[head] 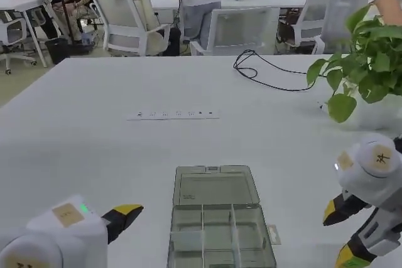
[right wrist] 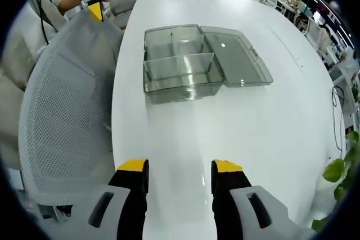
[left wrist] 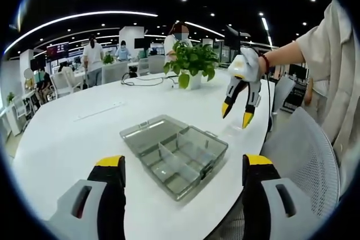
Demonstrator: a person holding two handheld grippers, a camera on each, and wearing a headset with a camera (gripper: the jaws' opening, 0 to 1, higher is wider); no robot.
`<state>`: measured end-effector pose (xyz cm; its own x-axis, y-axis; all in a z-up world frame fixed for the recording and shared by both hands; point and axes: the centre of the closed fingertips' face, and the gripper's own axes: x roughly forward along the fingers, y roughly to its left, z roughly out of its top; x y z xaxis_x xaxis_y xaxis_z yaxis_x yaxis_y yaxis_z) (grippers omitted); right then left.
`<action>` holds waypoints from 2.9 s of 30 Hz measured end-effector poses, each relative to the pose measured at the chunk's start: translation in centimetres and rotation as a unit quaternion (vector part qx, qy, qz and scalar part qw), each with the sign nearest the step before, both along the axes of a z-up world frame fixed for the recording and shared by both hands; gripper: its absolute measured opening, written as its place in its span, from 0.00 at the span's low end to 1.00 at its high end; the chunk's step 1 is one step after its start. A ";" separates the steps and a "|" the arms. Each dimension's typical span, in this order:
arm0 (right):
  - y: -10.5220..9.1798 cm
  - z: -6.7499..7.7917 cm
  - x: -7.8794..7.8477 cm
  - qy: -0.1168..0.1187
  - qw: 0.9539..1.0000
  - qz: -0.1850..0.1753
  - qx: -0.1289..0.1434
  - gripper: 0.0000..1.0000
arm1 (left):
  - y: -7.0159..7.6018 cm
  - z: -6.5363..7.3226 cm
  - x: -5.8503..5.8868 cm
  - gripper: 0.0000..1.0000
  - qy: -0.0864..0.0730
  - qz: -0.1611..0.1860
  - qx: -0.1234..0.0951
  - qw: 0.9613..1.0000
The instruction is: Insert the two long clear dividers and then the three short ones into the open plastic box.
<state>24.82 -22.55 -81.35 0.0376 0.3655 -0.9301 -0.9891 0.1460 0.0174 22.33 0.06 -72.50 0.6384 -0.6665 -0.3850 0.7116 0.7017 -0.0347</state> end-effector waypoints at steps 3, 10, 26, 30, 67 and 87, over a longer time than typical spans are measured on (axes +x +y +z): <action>-0.6 -0.6 0.0 -0.002 1.000 0.006 -0.004 0.45 | 0.0 0.1 -0.1 0.86 -0.002 0.003 0.000 1.000; -2.0 -2.1 -0.3 -0.003 0.999 0.027 -0.023 0.44 | -0.1 0.2 -0.2 0.84 -0.005 0.011 0.003 1.000; -3.5 -4.0 0.0 -0.004 0.998 0.049 -0.040 0.39 | -0.1 0.3 -0.3 0.81 -0.007 0.024 0.007 1.000; -3.7 -4.2 0.2 -0.010 0.997 0.057 -0.042 0.37 | 0.0 0.4 -0.2 0.81 -0.008 0.027 0.010 1.000; -3.2 -3.3 0.4 -0.047 0.999 0.023 -0.009 0.32 | -0.3 1.3 0.0 0.75 0.001 0.019 -0.007 1.000; 5.3 5.5 3.3 -0.210 0.973 0.031 0.090 0.32 | -1.7 2.0 0.4 0.60 0.038 0.017 -0.094 0.995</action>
<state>28.13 -17.24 -75.86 0.3725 0.5353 -0.7581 -0.9216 0.1173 -0.3700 22.75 -1.60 -70.47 0.6347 -0.7105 -0.3038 0.6783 0.7006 -0.2214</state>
